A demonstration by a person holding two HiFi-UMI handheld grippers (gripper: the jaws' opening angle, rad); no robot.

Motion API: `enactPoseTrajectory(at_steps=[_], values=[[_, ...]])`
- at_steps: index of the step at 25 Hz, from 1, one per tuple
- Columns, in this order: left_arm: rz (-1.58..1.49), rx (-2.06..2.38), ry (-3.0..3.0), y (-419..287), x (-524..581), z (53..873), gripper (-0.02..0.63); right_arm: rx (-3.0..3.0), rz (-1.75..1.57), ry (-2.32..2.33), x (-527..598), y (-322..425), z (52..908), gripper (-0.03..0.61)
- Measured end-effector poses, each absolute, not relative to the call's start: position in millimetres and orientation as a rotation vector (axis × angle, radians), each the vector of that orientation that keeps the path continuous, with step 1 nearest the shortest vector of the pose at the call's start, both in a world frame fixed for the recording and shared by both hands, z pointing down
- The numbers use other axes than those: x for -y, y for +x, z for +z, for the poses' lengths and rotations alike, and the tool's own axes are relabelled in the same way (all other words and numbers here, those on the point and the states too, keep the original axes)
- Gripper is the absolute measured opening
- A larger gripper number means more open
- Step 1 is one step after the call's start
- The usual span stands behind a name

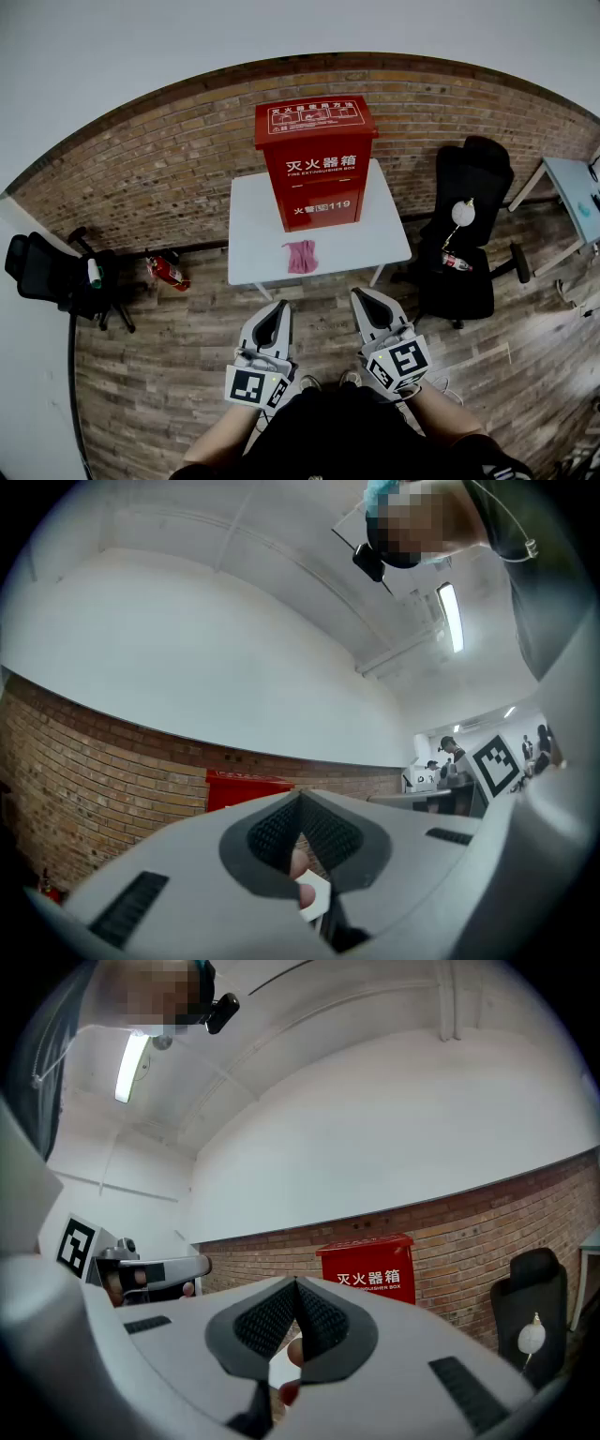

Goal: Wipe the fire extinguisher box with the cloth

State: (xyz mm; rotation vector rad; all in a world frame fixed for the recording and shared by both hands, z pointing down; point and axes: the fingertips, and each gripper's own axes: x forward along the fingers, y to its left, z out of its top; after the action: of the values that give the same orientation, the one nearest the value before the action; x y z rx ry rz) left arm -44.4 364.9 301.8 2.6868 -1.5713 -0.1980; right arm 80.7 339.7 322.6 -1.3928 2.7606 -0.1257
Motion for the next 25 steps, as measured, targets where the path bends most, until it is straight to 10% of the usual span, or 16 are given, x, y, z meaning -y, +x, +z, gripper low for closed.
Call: enactPoseTrajectory(at_steps=[25], values=[[-0.208, 1.539, 2.681, -126.3, -364.4, 314.8, 0.034, -2.747, -0.152, -1.393, -335.6, -1.3, 326.9, 0.019]])
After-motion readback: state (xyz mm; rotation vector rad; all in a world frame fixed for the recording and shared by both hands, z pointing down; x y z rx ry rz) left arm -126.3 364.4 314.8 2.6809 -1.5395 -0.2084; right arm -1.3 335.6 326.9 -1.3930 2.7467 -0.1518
